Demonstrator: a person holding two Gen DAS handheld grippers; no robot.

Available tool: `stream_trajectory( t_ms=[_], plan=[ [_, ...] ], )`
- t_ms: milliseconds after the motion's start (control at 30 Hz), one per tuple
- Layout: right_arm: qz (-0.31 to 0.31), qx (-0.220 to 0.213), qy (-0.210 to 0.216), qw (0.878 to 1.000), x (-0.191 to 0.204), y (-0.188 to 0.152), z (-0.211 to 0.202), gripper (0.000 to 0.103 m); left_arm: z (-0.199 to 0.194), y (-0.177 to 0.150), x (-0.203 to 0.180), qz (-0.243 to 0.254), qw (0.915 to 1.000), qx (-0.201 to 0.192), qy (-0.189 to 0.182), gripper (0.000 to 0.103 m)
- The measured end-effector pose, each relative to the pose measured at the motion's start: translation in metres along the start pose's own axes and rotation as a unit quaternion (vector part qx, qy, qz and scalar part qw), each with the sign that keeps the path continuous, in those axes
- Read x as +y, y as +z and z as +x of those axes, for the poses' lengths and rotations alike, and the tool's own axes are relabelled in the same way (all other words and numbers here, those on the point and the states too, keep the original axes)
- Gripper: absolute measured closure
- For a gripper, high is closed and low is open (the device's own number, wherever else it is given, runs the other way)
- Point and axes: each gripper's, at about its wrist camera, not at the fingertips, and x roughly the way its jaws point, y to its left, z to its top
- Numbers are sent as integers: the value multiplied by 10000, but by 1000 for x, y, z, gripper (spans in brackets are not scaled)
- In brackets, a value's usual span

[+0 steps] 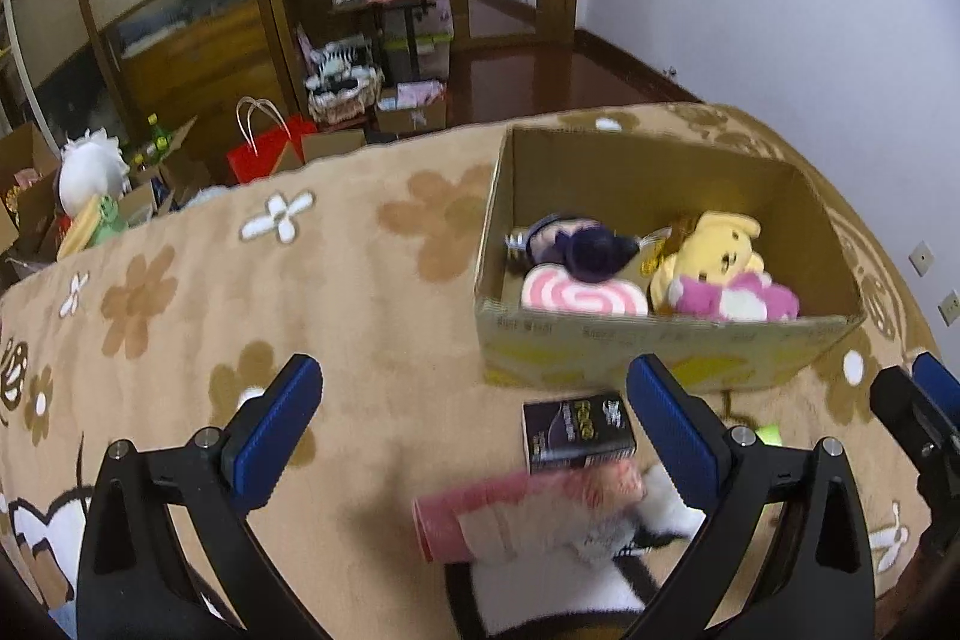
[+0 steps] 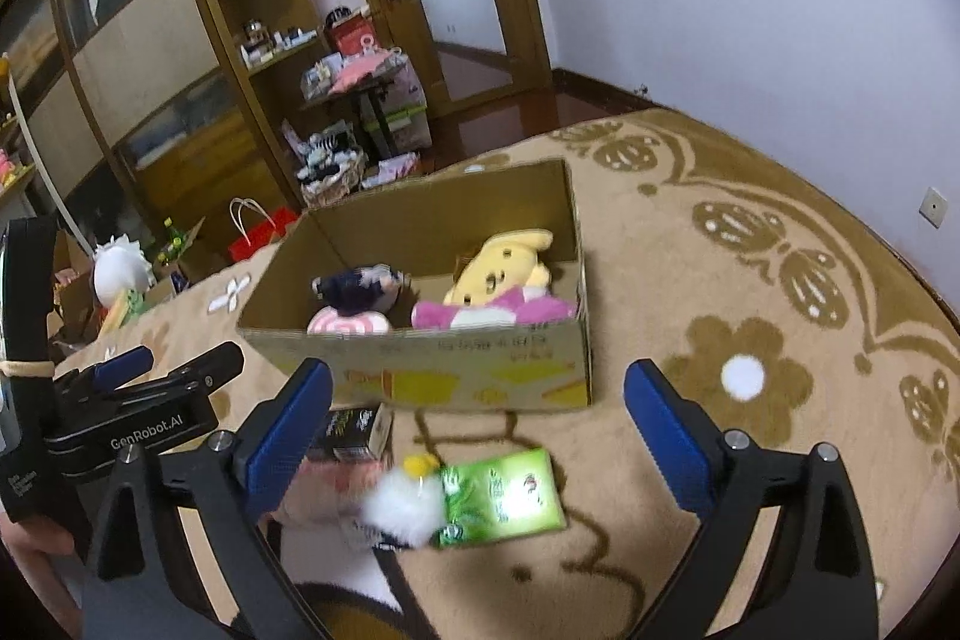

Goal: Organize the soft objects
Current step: 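Withdraw both tools toward the pink towel roll and tissue packs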

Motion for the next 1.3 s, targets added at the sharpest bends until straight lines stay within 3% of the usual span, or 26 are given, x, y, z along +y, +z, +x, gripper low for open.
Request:
stream_trajectory(
  t_ms=[300, 400, 767, 967, 1300],
  plan=[
    [47, 437, -35, 9990, 0, -23, 24, 1, 23, -22, 10, -110, 9987, 464, -172, 2],
    [103, 590, -63, 9982, -7, -29, 33, 1, 29, -30, 7, 105, 9976, 571, -386, 2],
    [268, 1032, -120, 9942, -20, -51, 64, 1, 50, -53, -17, 695, 9919, 937, -494, 2],
    [240, 1102, -201, 9934, -23, -56, 71, 1, 59, -65, -30, 957, 9876, 1120, -546, 2],
    [236, 1157, -359, 9924, -28, -60, 78, 1, 70, -77, -43, 989, 9839, 1355, -618, 2]
  ],
)
